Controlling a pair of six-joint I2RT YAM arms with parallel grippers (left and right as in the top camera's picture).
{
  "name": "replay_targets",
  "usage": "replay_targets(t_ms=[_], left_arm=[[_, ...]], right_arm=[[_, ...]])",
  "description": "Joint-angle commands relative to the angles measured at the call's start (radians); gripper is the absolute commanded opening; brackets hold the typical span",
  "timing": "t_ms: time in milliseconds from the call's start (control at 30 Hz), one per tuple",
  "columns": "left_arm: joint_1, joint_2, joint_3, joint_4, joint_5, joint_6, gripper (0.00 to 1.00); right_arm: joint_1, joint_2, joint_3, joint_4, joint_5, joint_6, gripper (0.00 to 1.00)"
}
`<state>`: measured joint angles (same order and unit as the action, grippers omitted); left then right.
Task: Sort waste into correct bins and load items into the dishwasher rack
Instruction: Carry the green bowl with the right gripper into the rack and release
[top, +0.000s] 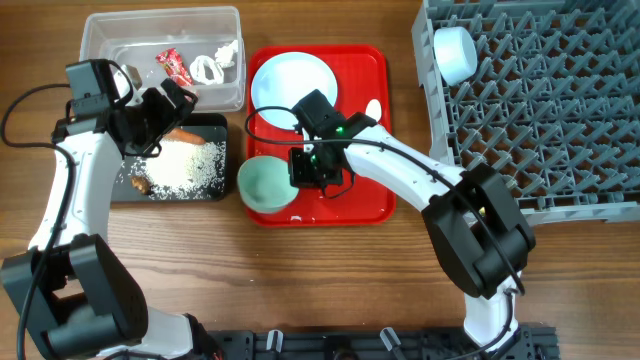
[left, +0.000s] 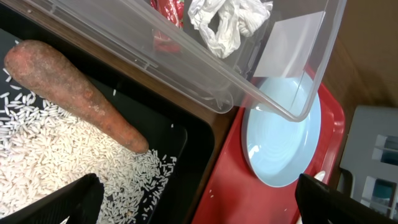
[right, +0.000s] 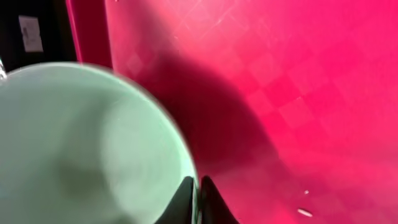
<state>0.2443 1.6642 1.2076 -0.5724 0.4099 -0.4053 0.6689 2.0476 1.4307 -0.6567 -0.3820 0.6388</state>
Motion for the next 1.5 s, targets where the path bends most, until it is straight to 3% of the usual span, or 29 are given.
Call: replay_targets(t_ms=[0, 133, 233, 400, 567, 667, 833, 1067, 1267, 1467], left_arm=[[0.003, -0.016, -0.003, 0.003, 0.005, 0.005, 1.0], [0.003, -0.016, -0.003, 0.003, 0.005, 0.005, 1.0], [0.003, -0.016, -0.003, 0.003, 0.005, 0.005, 1.0], [0.003, -0.016, -0.003, 0.003, 0.005, 0.005, 1.0], [0.003, -0.016, -0.003, 0.003, 0.005, 0.005, 1.0], [0.003, -0.016, -0.003, 0.003, 0.005, 0.005, 1.0], [0.003, -0.016, -0.003, 0.003, 0.005, 0.005, 1.0], [0.003, -0.016, -0.003, 0.003, 0.005, 0.005, 1.0], [0.003, -0.016, -0.003, 0.003, 0.005, 0.005, 1.0], [0.003, -0.016, -0.003, 0.003, 0.005, 0.005, 1.0]], right_arm=[[0.001, 0.003, 0.005, 0.0, 0.035, 0.044, 0.04], [-0.014, -0.071, 0.057, -0.116, 0.19, 0.006, 0.04], [-0.057, -0.214, 0.093, -0.227, 0.433, -0.037, 0.04], [-0.097, -0.451, 0.094, -0.418, 1.15, -0.057, 0.04], [-0.135, -0.475, 0.082, -0.481, 1.612, -0.014, 0.05], [-0.188, -0.439, 0.046, -0.462, 1.757, -0.161, 0.04], [-0.3, -0.322, 0.041, -0.33, 1.785, -0.55, 0.04], [-0.325, -0.202, 0.041, -0.116, 1.769, -0.886, 0.04], [-0.37, -0.121, 0.041, -0.006, 1.741, -1.107, 0.04], [-0.376, -0.107, 0.041, -0.006, 1.64, -1.117, 0.04]])
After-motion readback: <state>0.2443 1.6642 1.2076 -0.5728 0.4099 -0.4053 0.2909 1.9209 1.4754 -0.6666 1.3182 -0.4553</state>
